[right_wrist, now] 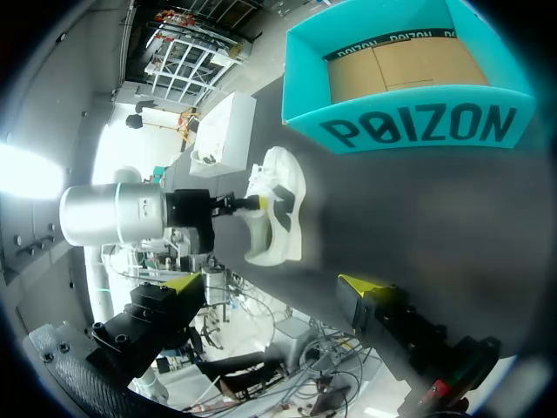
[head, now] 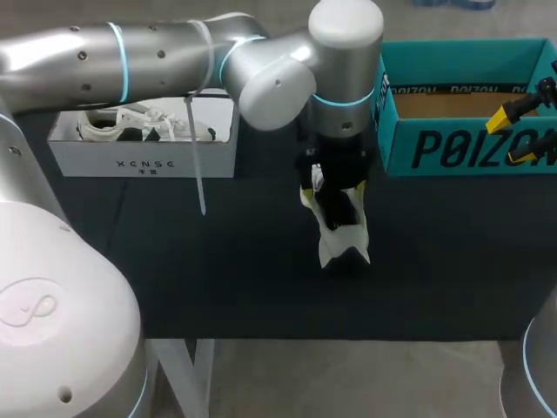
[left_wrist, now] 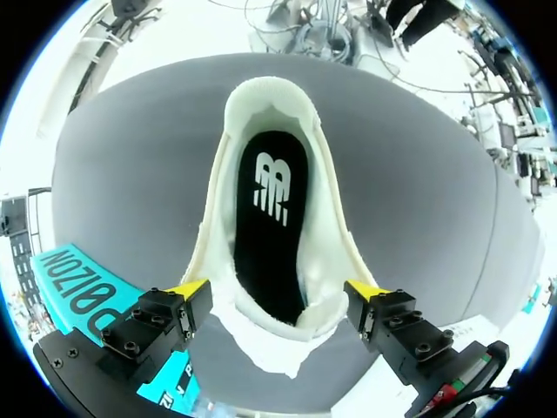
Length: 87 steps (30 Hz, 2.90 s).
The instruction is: Take the shoe out of the shoebox, open the shoe tongue, remove and reinsert the insole, then place the shoe into the shoebox
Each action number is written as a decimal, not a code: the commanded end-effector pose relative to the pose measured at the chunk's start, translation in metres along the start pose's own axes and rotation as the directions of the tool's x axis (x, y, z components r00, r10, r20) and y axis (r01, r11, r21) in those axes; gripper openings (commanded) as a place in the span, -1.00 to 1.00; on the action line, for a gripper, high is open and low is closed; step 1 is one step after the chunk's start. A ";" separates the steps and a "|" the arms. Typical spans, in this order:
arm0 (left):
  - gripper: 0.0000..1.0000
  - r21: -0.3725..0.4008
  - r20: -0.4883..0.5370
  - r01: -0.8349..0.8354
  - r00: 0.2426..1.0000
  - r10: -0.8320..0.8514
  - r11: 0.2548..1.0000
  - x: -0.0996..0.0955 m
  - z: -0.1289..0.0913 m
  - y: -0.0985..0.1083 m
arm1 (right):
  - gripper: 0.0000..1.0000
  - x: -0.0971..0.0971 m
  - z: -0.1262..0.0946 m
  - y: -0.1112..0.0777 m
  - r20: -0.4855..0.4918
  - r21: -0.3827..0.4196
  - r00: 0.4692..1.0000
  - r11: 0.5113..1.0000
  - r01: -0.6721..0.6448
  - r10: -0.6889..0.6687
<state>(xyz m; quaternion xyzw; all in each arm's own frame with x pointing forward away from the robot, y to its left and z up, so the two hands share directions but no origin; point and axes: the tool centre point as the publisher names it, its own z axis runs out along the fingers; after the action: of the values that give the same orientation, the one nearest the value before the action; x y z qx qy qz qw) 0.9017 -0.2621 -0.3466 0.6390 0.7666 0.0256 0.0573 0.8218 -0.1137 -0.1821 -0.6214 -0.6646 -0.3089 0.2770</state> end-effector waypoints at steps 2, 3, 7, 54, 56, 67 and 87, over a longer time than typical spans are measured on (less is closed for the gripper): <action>1.00 -0.026 -0.019 -0.001 1.000 0.000 1.000 -0.002 -0.004 0.009 | 1.00 0.000 0.000 0.000 0.003 0.002 1.000 1.000 -0.001 0.001; 1.00 -0.027 -0.019 0.001 1.000 -0.001 1.000 -0.002 -0.005 0.010 | 1.00 0.000 0.000 0.000 0.003 0.002 1.000 1.000 -0.001 0.001; 1.00 -0.030 -0.017 0.013 1.000 -0.013 0.999 0.001 -0.007 0.014 | 1.00 0.000 0.000 0.000 0.003 0.002 1.000 1.000 -0.001 0.001; -1.00 0.125 -0.037 0.373 0.928 -0.371 0.919 0.031 -0.023 -0.008 | 1.00 0.000 0.000 0.000 0.003 0.002 1.000 1.000 -0.001 0.001; -1.00 0.149 -0.002 0.405 0.912 -0.409 0.902 0.030 -0.039 -0.001 | 1.00 0.000 0.000 0.000 0.003 0.002 1.000 1.000 -0.001 0.001; -1.00 0.408 -0.114 0.539 0.831 -0.545 0.737 0.047 -0.079 -0.005 | 1.00 0.000 0.000 0.000 0.003 0.002 1.000 1.000 -0.001 0.001; -1.00 -0.018 -0.247 0.964 0.253 -0.935 0.266 0.092 -0.103 -0.031 | 1.00 0.000 0.000 0.000 0.003 0.002 1.000 1.000 -0.001 0.001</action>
<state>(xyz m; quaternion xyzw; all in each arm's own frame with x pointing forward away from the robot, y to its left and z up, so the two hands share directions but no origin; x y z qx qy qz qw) 0.8675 -0.1940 -0.2713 0.3213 0.9327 -0.1353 -0.0921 0.8218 -0.1137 -0.1821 -0.6214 -0.6647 -0.3088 0.2770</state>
